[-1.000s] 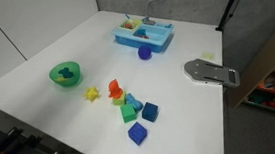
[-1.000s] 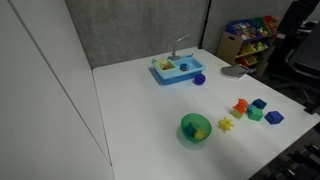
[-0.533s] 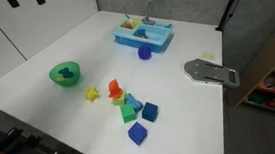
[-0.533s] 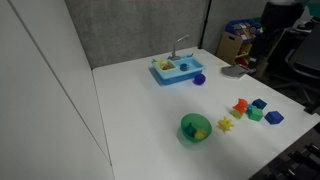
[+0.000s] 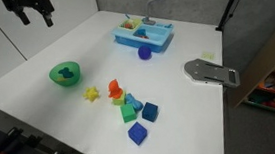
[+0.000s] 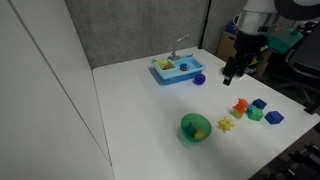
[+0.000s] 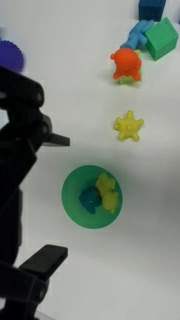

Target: Remove the green toy from the green bowl and put it on the table

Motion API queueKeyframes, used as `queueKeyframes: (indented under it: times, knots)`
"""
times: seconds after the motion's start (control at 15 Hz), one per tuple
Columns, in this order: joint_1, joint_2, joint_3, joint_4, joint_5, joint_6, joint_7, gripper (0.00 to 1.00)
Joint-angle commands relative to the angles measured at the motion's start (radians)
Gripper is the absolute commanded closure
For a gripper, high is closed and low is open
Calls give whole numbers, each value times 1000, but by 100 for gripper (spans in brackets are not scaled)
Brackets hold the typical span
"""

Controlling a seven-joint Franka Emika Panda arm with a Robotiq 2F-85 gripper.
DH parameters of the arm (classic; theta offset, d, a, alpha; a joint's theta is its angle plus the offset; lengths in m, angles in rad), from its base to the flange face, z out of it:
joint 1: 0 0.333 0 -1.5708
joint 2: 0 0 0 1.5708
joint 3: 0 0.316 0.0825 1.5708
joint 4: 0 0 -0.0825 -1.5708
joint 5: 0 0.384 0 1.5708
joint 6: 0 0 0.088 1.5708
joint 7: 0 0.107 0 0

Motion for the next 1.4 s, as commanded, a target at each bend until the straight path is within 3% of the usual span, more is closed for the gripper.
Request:
queueKeyframes:
  times: [0.0,0.6,1.33]
  knots:
    - [14,69,-4,2,0,87,30,0]
    - [32,243,-9,15,6,212,72,0]
    - [41,259,-5,-8,-6,228,63,0]
